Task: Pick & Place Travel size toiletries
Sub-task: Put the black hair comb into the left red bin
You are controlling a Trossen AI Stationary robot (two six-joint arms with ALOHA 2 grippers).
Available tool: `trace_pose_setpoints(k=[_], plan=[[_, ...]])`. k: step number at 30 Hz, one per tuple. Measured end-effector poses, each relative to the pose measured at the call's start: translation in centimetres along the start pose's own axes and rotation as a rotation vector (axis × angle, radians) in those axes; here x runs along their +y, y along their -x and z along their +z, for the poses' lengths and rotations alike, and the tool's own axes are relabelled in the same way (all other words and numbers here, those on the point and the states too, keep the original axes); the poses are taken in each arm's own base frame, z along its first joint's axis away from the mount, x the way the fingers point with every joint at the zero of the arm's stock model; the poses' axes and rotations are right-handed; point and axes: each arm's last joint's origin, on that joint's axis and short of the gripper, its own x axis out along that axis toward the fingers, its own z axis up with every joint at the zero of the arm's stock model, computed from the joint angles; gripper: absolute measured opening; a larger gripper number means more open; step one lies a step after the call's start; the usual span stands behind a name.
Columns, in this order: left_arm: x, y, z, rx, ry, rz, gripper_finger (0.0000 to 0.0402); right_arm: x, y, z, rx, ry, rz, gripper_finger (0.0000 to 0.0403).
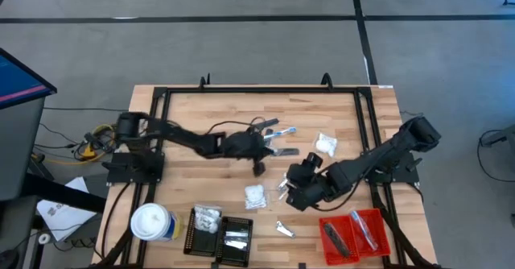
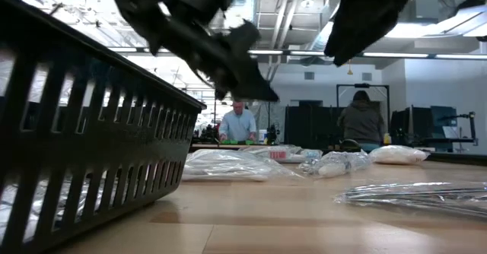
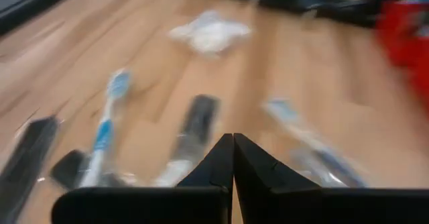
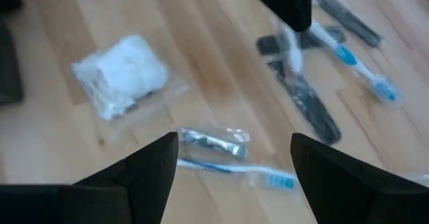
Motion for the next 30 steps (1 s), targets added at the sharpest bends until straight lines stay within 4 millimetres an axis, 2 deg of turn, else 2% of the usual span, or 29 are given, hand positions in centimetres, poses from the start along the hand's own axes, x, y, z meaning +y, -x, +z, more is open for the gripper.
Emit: trace_pose_setpoints(k=[6, 10, 13, 17, 20, 23, 27, 30], plan=[[1.4, -4.4, -0.7, 0.078, 0.061, 0.018, 0.0001, -0.5, -0.6, 0.3, 0.009, -0.013, -0.029, 0.0281], [2.3, -6.1, -1.8, 0.17, 0.15, 0.057, 0.0002, -0.3, -0.5, 0.1, 0.01, -0.003, -0.023, 0.0281], [2.8, -6.6, -2.7, 0.237, 0.192, 0.076, 0.0002, -0.1, -0.3, -0.1, 0.01, 0.006, -0.02, 0.0281], [2.6, -5.5, -2.9, 0.353, 0.211, 0.09, 0.0002, 0.2, -0.1, -0.4, 0.008, 0.017, -0.01, 0.0281], [1.8, -3.9, -2.8, 0.44, 0.184, 0.143, 0.0002, 0.4, 0.1, -0.5, 0.006, 0.023, -0.004, 0.0281], [1.1, -1.8, -2.6, 0.485, 0.165, 0.273, 0.0002, 0.4, 0.1, -0.5, 0.003, 0.023, -0.006, 0.0281], [1.2, 1.2, -1.4, 0.431, 0.171, 0.465, 0.0002, 0.4, 0.1, -0.5, -0.001, 0.018, -0.008, 0.0281], [1.4, 2.6, -0.4, 0.29, 0.141, 0.536, 0.0002, 0.3, 0.0, -0.4, -0.006, 0.015, -0.013, 0.0281]])
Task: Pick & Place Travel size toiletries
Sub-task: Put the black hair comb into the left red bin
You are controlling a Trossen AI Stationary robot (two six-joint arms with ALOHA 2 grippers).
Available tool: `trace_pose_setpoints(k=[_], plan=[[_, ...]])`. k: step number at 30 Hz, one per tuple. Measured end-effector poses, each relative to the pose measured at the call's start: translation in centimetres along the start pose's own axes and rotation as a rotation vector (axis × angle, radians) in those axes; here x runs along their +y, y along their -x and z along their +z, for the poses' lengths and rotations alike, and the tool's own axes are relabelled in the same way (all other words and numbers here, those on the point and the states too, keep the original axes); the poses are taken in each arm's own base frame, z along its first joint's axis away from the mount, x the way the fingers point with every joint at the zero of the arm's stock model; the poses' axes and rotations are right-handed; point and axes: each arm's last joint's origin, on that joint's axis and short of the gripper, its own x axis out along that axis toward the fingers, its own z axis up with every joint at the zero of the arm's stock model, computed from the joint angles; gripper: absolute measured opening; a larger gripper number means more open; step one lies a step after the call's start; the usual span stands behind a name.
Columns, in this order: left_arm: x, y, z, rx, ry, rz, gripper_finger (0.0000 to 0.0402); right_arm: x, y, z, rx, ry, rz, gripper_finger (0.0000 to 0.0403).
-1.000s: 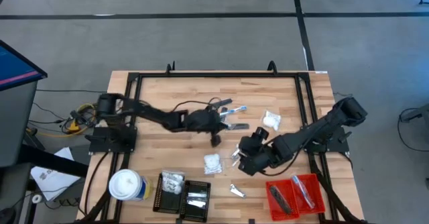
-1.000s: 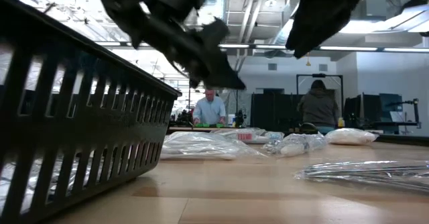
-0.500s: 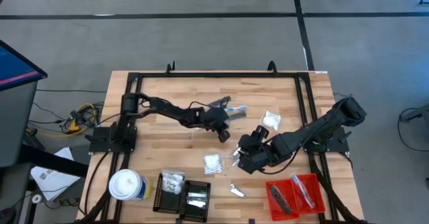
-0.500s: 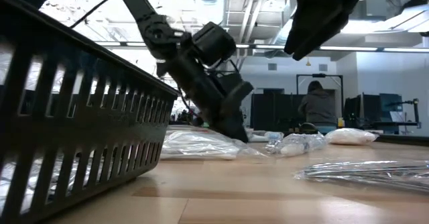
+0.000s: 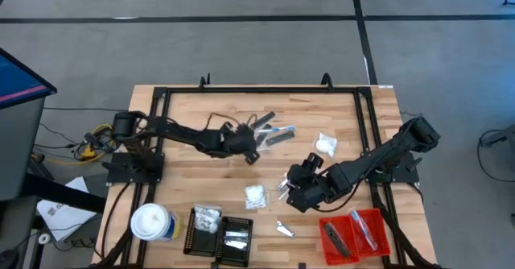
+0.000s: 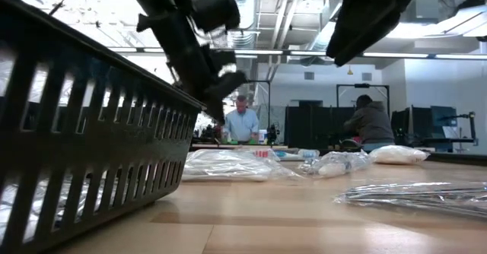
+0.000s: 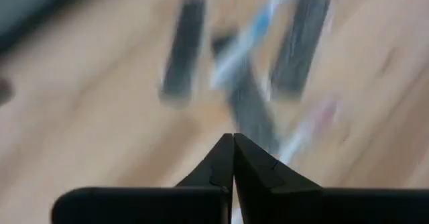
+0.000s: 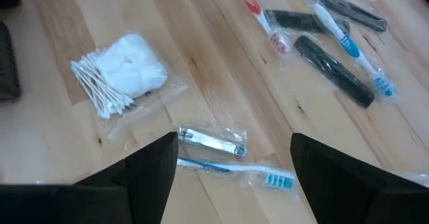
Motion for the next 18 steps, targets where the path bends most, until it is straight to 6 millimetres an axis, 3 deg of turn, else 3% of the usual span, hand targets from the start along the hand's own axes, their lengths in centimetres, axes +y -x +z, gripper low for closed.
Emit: trace_pose_setpoints(k=[3, 7, 18], plan=[[0.1, 0.7, 0.7, -0.131, 0.044, -0.076, 0.0002, -0.2, -0.2, 0.2, -0.009, -0.008, -0.017, 0.0281], [-0.2, -0.3, 0.6, -0.145, 0.034, -0.149, 0.0002, -0.7, -0.5, 0.6, -0.007, -0.022, -0.034, 0.0281], [1.4, -7.4, 1.0, -0.099, 0.128, -0.205, 0.0002, -1.2, -1.0, 1.2, -0.013, -0.051, -0.044, 0.0281]])
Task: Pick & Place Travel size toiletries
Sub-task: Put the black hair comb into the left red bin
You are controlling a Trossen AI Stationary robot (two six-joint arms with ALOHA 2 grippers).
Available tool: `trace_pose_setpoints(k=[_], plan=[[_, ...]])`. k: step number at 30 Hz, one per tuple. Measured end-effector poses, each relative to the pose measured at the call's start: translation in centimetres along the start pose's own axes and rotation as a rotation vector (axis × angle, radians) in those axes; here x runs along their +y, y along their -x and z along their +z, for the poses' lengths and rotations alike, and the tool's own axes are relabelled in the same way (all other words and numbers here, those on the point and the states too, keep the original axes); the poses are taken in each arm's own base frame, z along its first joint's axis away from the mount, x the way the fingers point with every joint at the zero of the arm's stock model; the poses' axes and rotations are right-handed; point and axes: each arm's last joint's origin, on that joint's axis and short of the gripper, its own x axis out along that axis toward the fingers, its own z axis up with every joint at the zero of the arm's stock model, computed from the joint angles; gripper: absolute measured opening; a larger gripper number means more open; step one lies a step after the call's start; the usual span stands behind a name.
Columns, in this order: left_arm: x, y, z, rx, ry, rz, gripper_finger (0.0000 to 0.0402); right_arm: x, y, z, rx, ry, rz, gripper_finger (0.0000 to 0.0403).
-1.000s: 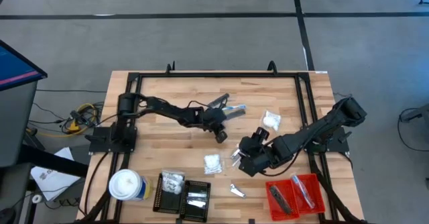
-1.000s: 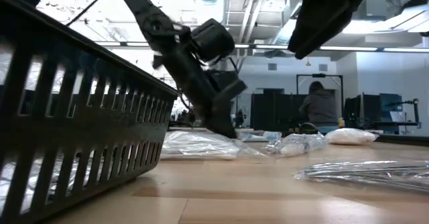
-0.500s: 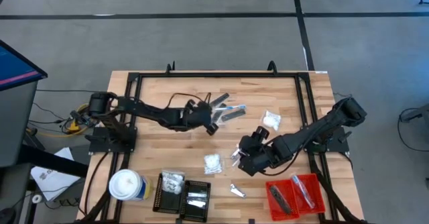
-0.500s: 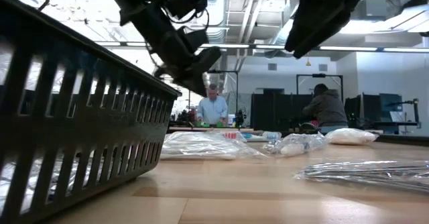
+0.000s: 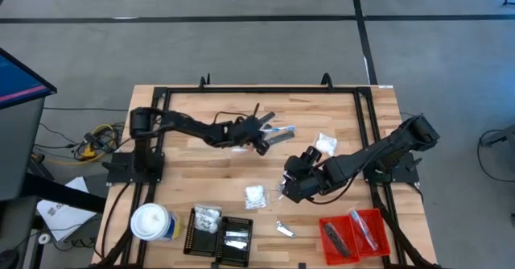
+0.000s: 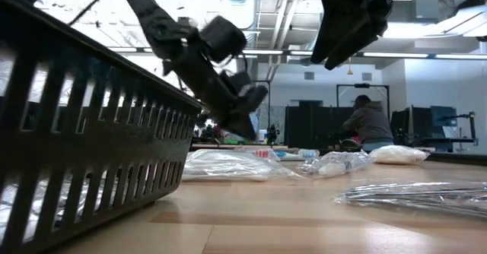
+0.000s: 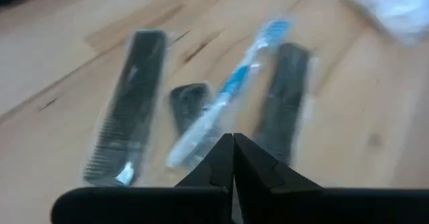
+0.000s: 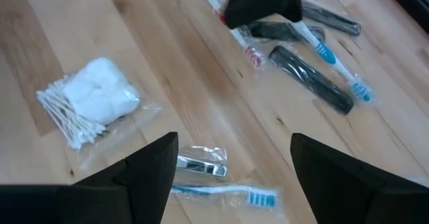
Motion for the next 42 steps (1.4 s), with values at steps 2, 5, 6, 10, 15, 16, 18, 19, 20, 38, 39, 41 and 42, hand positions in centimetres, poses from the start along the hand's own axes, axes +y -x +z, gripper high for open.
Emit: trace_pose_setpoints(k=[2, 5, 6, 10, 15, 16, 18, 19, 20, 38, 39, 41, 42], plan=[[0.1, -1.0, 0.7, 0.009, 0.016, -0.025, 0.0002, 0.1, 0.1, -0.1, 0.0, 0.003, 0.003, 0.0281], [-0.4, -2.1, 2.1, 0.013, 0.027, -0.05, 0.0002, 0.1, 0.2, -0.2, 0.005, 0.015, 0.003, 0.0281], [-0.8, -2.4, 2.6, 0.02, 0.025, -0.049, 0.0002, 0.2, 0.2, -0.3, 0.007, 0.019, 0.002, 0.0281], [-2.0, -2.9, 4.0, 0.063, 0.004, -0.054, 0.0002, 0.4, 0.5, -0.7, 0.01, 0.037, 0.006, 0.0281], [-3.5, -3.5, 4.9, 0.071, -0.029, -0.07, 0.0002, 0.5, 0.7, -0.9, 0.006, 0.054, -0.001, 0.0281], [-3.5, -3.7, 4.7, 0.093, -0.035, -0.075, 0.0002, 0.4, 0.7, -0.9, 0.005, 0.055, -0.004, 0.0281], [-3.7, -4.4, 4.1, 0.121, -0.042, -0.082, 0.0002, 0.4, 0.7, -1.0, 0.007, 0.058, -0.007, 0.0281], [-3.7, -4.8, 3.4, 0.153, -0.052, -0.073, 0.0002, 0.4, 0.7, -1.0, 0.006, 0.06, -0.008, 0.0281], [-3.6, -5.2, 2.9, 0.17, -0.057, -0.062, 0.0002, 0.4, 0.7, -1.0, 0.006, 0.061, -0.009, 0.0281], [-10.7, -1.7, -1.8, 0.234, -0.236, -0.158, 0.0002, 0.4, 0.7, -1.1, 0.011, 0.064, -0.014, 0.0281], [-10.9, -1.1, -1.9, 0.223, -0.265, -0.138, 0.0002, 0.4, 0.7, -1.1, 0.01, 0.064, -0.014, 0.0281], [-11.3, 0.1, -1.7, 0.188, -0.297, -0.125, 0.0002, 0.4, 0.7, -1.0, 0.006, 0.061, -0.011, 0.0281], [-11.5, 0.9, -1.4, 0.171, -0.304, -0.129, 0.0002, 0.5, 0.6, -1.0, 0.006, 0.06, -0.011, 0.0281]])
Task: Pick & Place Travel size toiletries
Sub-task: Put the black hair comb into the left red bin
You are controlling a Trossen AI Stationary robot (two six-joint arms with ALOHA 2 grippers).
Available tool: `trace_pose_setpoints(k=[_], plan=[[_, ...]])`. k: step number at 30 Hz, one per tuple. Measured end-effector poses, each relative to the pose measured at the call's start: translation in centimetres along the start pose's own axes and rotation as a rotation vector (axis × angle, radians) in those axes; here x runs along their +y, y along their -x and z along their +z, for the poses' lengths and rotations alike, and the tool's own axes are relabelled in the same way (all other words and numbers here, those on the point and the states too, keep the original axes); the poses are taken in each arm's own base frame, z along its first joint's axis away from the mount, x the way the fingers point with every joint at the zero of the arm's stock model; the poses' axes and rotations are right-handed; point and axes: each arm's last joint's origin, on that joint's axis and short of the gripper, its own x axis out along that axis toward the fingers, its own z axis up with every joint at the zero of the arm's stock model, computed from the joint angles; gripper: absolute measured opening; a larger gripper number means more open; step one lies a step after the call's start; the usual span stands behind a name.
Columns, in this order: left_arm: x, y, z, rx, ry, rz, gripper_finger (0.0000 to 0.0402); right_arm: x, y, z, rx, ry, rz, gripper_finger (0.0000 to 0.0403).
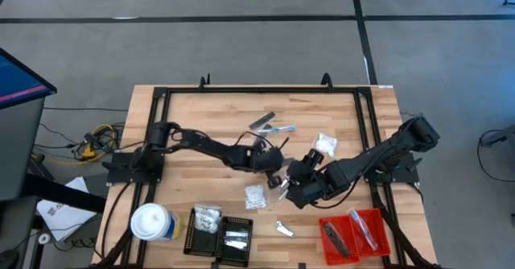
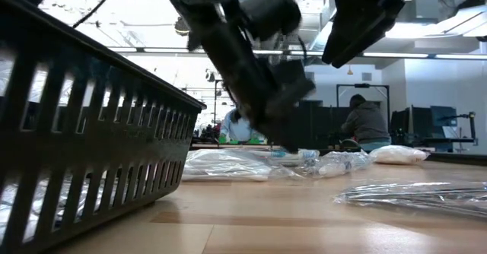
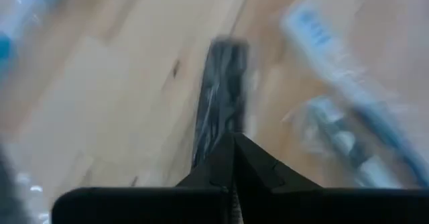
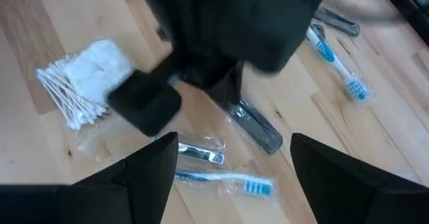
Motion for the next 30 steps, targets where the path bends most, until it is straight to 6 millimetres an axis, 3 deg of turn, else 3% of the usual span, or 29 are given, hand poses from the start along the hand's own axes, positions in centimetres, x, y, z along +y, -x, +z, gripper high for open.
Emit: trace_pose_setpoints(k=[3, 9, 15, 18, 30], plan=[[-0.2, 2.4, 0.5, -0.07, 0.008, -0.008, 0.0002, 0.4, -0.7, -0.3, 0.013, 0.038, -0.013, 0.0281], [0.9, 5.0, -1.9, -0.125, 0.029, 0.032, 0.0002, 1.4, -2.4, -1.3, 0.07, 0.183, -0.048, 0.0281], [3.6, 3.7, -5.5, -0.154, 0.089, -0.044, 0.0002, -0.2, -3.8, 0.0, 0.088, 0.185, -0.104, 0.0281], [4.0, 3.6, -5.7, -0.146, 0.096, -0.106, 0.0002, -0.2, -4.1, 0.4, 0.086, 0.148, -0.077, 0.0281], [3.9, 3.5, -4.6, -0.179, 0.045, -0.186, 0.0002, 1.4, -5.3, -0.3, 0.112, 0.292, -0.014, 0.0281]])
